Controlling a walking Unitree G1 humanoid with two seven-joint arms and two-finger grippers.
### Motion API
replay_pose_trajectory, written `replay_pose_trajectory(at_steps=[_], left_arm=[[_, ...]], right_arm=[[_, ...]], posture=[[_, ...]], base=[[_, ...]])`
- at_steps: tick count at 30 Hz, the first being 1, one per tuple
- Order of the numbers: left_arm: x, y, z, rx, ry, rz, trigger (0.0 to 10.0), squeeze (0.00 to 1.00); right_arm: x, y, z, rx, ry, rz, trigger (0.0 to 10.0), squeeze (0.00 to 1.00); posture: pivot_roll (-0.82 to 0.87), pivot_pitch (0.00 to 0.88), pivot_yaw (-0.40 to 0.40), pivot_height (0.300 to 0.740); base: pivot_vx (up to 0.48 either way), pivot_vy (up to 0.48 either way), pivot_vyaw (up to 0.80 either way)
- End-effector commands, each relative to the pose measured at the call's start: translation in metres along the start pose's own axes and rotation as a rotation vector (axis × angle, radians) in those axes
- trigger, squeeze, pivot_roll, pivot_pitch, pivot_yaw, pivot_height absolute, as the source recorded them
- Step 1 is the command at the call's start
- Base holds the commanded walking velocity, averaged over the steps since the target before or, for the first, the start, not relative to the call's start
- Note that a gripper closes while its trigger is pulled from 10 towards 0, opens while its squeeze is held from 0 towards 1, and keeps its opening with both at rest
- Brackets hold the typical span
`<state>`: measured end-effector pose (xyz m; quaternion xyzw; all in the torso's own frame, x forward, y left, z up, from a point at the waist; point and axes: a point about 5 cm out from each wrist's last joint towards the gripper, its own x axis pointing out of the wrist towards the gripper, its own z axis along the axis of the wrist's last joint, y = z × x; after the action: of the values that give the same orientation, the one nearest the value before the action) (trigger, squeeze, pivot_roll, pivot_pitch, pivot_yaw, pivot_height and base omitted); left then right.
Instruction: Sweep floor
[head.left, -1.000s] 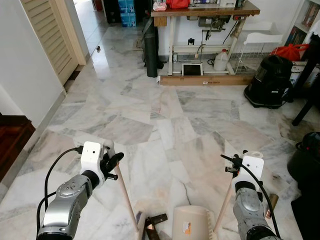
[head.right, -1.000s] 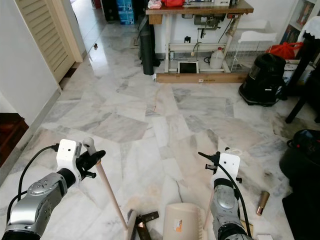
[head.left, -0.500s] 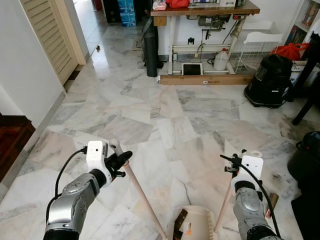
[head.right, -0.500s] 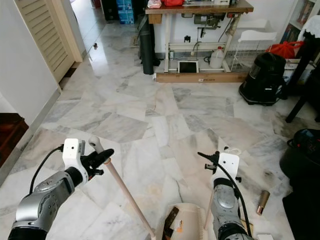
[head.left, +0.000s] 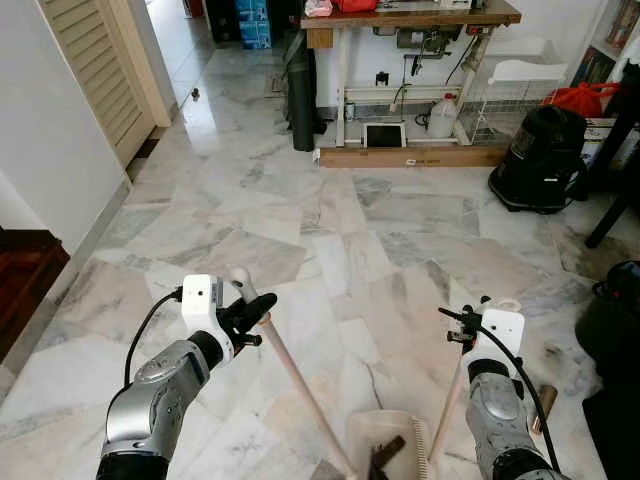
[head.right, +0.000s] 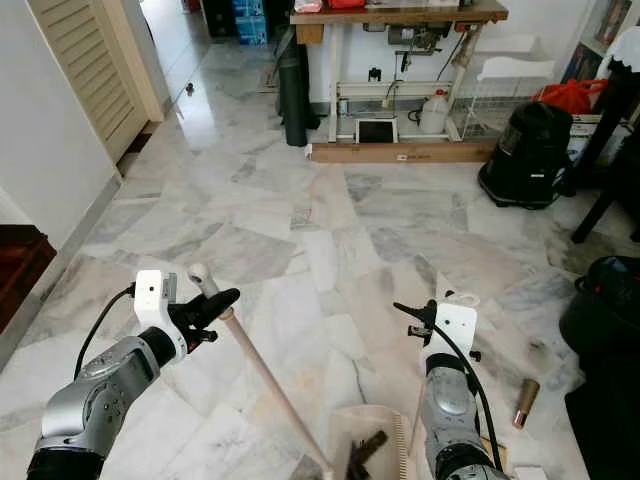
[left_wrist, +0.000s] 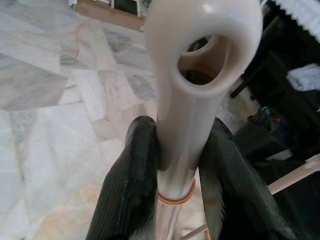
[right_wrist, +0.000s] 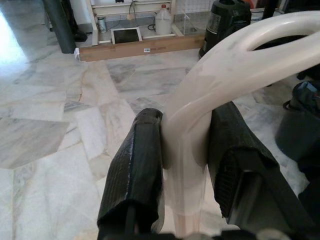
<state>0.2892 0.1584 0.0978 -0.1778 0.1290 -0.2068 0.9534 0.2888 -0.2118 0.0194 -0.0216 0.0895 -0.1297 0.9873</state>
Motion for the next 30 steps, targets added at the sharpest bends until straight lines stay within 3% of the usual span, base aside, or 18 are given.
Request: replay_pose_trajectory(at_steps=[1, 9, 14, 21, 24, 25, 30], left_arm=[[0.0, -0.002, 0.017, 0.019, -0.072, -0.027, 10.0, 0.0], [-0.007, 0.015, 0.034, 0.155, -0.164, 0.135, 10.0, 0.0], [-0.01, 0.02, 0.041, 0.208, -0.219, 0.214, 10.0, 0.0], [-0.007, 0.018, 0.033, 0.235, -0.184, 0.192, 10.0, 0.0], [-0.004, 0.013, 0.03, 0.191, -0.169, 0.147, 10.0, 0.0], [-0.004, 0.007, 0.026, 0.182, -0.136, 0.086, 10.0, 0.0], [-0.007, 0.008, 0.026, 0.186, -0.131, 0.079, 10.0, 0.0]], right_arm=[[-0.005, 0.007, -0.011, 0.007, 0.069, 0.027, 10.0, 0.0], [-0.003, 0.007, -0.009, 0.018, 0.06, 0.025, 10.0, 0.0], [0.003, 0.002, 0.002, 0.12, 0.009, -0.007, 10.0, 0.0], [0.007, -0.004, 0.011, 0.142, -0.032, -0.019, 10.0, 0.0], [0.007, -0.005, 0.011, 0.14, -0.028, -0.021, 10.0, 0.0], [0.007, -0.007, 0.01, 0.137, -0.025, -0.024, 10.0, 0.0], [0.009, -0.007, 0.013, 0.138, -0.027, -0.028, 10.0, 0.0]], posture=[[0.07, 0.0, 0.052, 0.74], [0.07, 0.0, 0.054, 0.74], [0.07, 0.0, 0.05, 0.74], [0.06, 0.0, 0.049, 0.74], [0.06, 0.0, 0.046, 0.74], [0.06, 0.0, 0.044, 0.74], [0.07, 0.0, 0.043, 0.74]], base=[[0.0, 0.0, 0.0], [0.0, 0.0, 0.0], [0.0, 0.0, 0.0], [0.0, 0.0, 0.0], [0.0, 0.0, 0.0], [0.0, 0.0, 0.0], [0.0, 0.0, 0.0]])
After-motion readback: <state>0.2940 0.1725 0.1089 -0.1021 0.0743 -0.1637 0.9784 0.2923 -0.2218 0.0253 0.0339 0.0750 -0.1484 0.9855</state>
